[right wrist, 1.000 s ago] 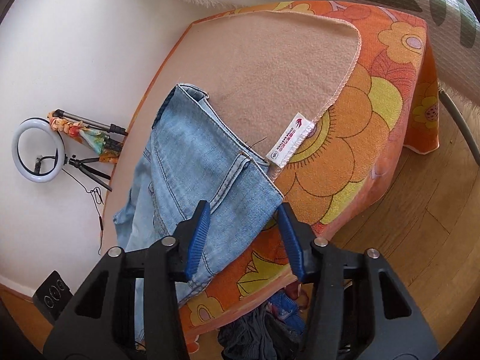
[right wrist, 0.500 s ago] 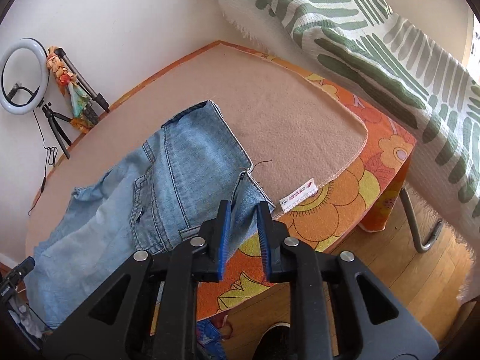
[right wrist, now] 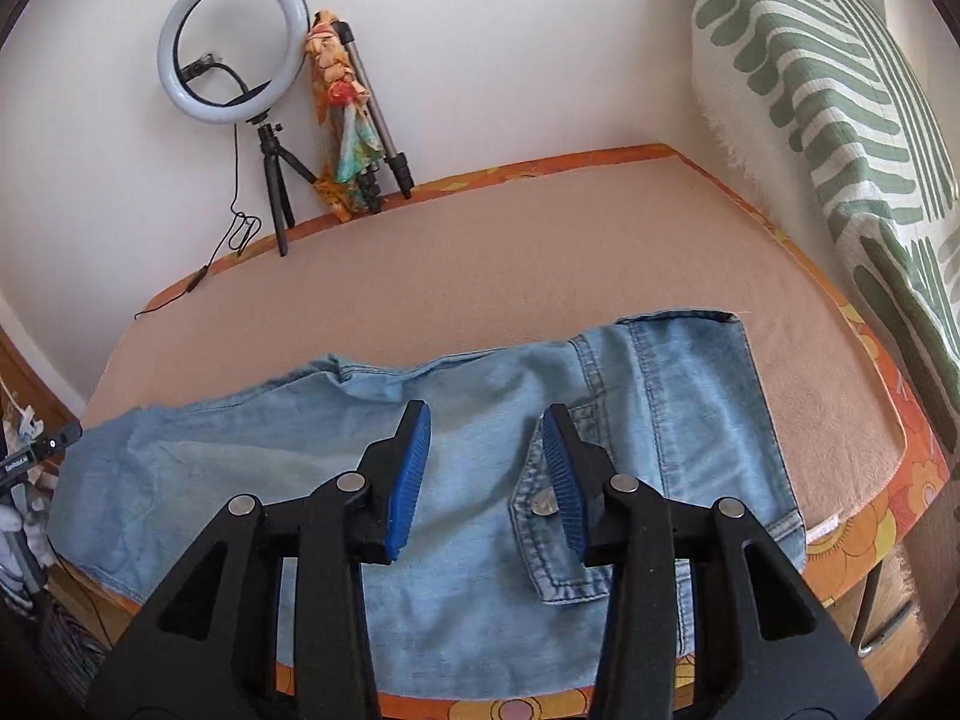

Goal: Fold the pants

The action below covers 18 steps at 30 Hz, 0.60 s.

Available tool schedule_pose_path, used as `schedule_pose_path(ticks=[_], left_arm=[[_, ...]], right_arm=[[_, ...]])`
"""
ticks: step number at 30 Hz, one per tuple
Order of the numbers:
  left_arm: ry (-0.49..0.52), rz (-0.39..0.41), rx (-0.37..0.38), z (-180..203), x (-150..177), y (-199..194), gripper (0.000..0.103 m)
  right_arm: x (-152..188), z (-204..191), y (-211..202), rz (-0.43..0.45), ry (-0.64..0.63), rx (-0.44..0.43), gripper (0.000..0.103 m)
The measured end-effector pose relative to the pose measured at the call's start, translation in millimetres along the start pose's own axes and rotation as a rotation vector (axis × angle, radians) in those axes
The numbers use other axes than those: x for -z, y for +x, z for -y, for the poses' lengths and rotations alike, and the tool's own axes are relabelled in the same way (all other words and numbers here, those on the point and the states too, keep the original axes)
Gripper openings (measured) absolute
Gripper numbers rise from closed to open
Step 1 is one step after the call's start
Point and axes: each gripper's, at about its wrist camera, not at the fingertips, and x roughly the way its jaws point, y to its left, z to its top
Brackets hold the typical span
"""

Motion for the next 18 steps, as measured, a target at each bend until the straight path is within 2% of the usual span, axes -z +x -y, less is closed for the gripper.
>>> schedule_pose_path(ticks=[2, 4, 6, 9, 13, 18], left_arm=[[-0.017, 0.013, -0.029, -11.4, 1.8, -6.8, 0.044], [-0.042, 0.021, -0.046, -23.7, 4.6, -12.8, 0.044], [-0.055, 0.026, -0.078, -36.3, 8.1, -16.8, 0.044], [-0.094, 0.018, -0.139, -64.2, 17.1, -20.0, 0.044], [-0.195, 0.013, -0.209, -107.4, 32.3, -27.4, 0.044], [-0.296, 0.033, -0.295, -149.4, 47.7, -42.1, 0.044]], right_arm=[[-4.7, -16.6, 14.0, -0.001, -0.049, -0.041, 0.042], [-10.1, -29.4, 29.6, -0.014, -0.067, -0.08, 0.048], [-16.0, -41.9, 45.4, -0.041, -0.11, -0.113, 0.062], [-20.1, -58.9, 66.2, -0.065, -0.205, -0.095, 0.062], [-16.4, -77.0, 88.6, -0.121, -0.312, -0.109, 0.062], [-6.8, -92.3, 111.2, -0.157, -0.432, -0.036, 0.062]])
